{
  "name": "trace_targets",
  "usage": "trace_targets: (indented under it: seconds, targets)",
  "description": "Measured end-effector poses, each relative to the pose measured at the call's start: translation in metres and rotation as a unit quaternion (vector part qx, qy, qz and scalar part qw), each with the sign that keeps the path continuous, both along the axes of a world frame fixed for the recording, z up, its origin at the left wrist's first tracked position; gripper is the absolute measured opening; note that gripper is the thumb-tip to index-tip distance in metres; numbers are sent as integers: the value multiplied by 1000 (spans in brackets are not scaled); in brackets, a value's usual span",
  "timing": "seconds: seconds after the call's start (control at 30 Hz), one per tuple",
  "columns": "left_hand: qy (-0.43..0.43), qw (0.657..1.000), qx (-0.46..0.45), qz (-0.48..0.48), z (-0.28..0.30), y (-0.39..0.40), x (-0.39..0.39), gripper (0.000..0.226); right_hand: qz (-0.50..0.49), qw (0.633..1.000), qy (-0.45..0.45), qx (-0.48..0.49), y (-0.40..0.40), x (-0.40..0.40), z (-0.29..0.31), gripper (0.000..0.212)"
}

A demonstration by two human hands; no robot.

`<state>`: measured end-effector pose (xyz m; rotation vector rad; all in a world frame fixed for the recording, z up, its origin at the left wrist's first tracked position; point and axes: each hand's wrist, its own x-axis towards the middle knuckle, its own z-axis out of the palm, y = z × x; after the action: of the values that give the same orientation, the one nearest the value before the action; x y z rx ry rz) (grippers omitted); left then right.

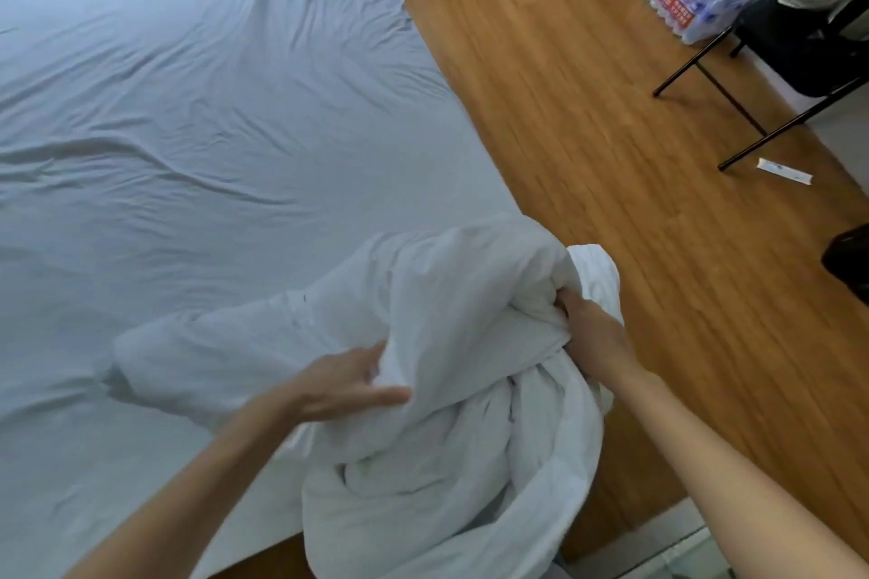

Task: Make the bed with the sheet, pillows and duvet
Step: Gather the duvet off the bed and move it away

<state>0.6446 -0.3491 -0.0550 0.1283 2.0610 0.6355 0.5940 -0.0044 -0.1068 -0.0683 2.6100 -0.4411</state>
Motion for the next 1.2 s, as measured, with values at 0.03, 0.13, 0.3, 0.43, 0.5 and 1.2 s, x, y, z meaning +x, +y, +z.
trace_targets:
  seconds: [0.03,0.13,0.3,0.43,0.5,1.2]
  targets:
    - [10,1000,8,-16,-6,12,3,119,-4,998,-57,0,1,-8,10,30]
    - [52,996,-23,-64,-26,36,7,96,-27,991,-72,-112,4,-19,58,35]
    - [133,979,-81,-131,-43,76,13,90,-52,959,152,-234,-41,-22,114,63]
    - [157,976,-84,-123,-48,90,15,86,164,985,32,35,-82,-60,54,100]
    - [154,979,-78,-111,-45,83,12,83,186,975,-40,118,-81,-65,22,103]
    - [-12,887,-190,420,-95,-244,-41,94,-3,993,104,47,-91,-33,-15,68]
